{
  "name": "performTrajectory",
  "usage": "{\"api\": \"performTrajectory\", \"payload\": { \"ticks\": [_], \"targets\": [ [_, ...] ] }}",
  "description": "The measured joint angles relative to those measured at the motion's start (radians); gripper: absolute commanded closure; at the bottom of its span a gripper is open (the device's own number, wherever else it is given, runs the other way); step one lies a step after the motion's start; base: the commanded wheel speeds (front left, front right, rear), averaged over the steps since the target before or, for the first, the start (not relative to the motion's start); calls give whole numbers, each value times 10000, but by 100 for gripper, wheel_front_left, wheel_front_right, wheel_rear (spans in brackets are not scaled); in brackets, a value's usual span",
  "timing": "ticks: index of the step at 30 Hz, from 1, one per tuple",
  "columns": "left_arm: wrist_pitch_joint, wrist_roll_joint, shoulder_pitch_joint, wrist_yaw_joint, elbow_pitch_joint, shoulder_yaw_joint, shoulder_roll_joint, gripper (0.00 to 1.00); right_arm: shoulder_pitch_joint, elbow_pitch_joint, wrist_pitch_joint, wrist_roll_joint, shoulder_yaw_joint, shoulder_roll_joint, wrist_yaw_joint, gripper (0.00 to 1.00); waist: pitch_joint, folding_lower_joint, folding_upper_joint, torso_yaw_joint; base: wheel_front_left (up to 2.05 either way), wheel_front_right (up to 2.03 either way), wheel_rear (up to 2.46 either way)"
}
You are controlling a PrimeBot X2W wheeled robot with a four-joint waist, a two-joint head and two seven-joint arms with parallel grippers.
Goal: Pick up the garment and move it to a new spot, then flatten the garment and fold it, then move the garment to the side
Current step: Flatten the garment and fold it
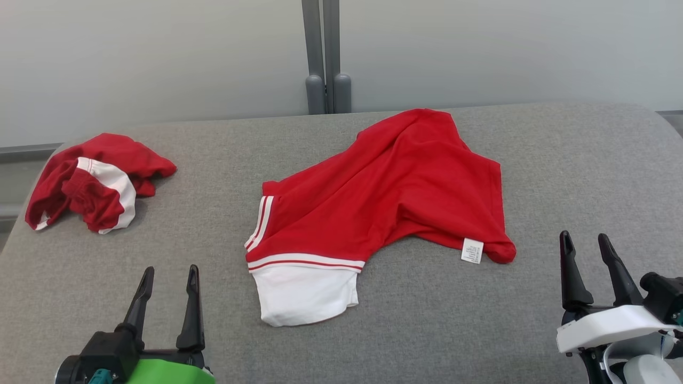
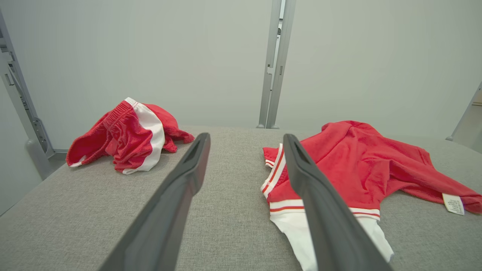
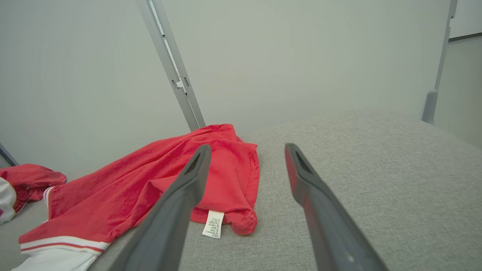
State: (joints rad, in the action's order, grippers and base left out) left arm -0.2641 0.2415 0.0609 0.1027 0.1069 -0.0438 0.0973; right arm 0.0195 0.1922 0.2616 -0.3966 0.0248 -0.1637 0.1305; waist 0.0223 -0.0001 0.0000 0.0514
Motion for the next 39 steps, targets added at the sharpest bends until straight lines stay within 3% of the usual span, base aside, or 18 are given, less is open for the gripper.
{"api": "performTrajectory", "payload": {
  "ticks": [34, 39],
  "targets": [
    [0, -349, 51, 128, 313, -142, -71, 0, -241, 211, 2, 591, 307, 251, 0, 0, -12, 0, 0, 198, 0, 0, 0],
    [828, 188, -134, 203, 585, -562, -84, 0, 104, 483, -662, 535, 134, -4, 0, 0, -158, 0, 0, 179, 0, 0, 0]
  ]
}}
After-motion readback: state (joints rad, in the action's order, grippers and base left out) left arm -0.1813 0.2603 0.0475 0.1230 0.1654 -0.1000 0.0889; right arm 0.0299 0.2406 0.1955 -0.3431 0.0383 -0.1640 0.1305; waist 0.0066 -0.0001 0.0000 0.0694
